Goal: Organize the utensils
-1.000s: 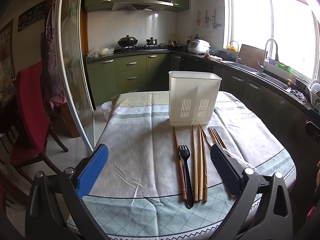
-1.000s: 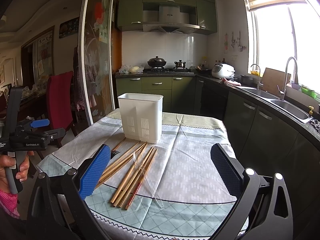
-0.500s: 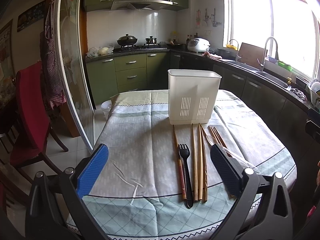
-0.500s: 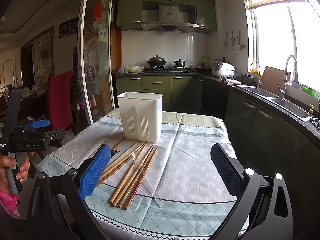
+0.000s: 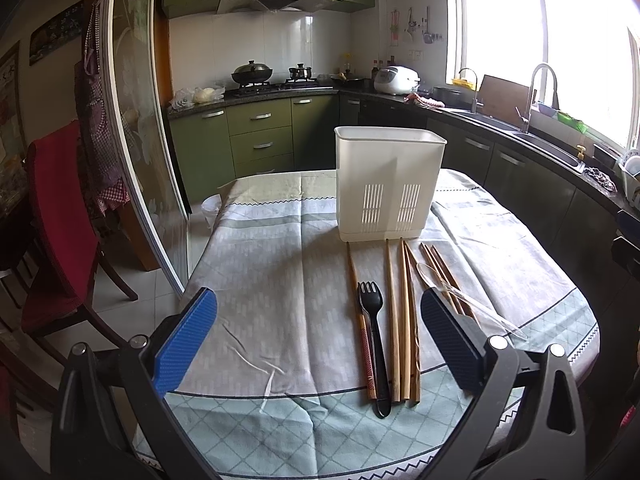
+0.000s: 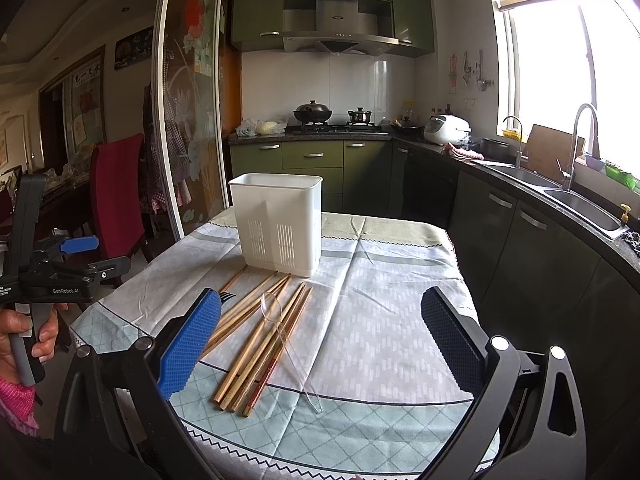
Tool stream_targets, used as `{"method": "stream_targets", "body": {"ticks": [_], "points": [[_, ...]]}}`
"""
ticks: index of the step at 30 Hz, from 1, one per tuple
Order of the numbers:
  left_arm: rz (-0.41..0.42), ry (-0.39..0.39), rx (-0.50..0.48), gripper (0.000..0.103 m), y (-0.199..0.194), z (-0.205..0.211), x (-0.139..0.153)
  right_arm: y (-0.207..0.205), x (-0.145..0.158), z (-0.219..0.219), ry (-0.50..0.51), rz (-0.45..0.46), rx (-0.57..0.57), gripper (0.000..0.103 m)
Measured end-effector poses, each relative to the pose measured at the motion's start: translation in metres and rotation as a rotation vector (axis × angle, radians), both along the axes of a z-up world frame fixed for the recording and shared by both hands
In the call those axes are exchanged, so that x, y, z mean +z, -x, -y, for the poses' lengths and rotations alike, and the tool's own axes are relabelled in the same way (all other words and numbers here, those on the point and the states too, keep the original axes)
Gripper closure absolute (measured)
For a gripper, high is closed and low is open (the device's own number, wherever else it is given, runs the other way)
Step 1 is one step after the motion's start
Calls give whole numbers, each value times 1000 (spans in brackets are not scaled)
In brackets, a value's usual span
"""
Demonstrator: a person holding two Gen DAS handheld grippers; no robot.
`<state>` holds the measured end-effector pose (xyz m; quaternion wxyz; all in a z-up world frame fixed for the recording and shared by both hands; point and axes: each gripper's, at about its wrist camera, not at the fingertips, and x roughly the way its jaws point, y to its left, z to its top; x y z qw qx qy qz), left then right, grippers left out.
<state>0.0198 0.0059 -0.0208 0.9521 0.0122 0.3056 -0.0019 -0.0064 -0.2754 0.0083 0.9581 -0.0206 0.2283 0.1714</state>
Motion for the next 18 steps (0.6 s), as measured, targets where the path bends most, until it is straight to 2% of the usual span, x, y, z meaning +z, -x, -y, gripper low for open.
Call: {"method": "stream_targets", "body": {"ticks": [6, 18], "points": [[-43, -16, -16, 6, -16, 7, -8, -24, -8, 1, 26, -54, -19, 4], [-79, -36, -40, 6, -33, 20, -15, -43, -15, 5, 9, -65, -27, 4]]}}
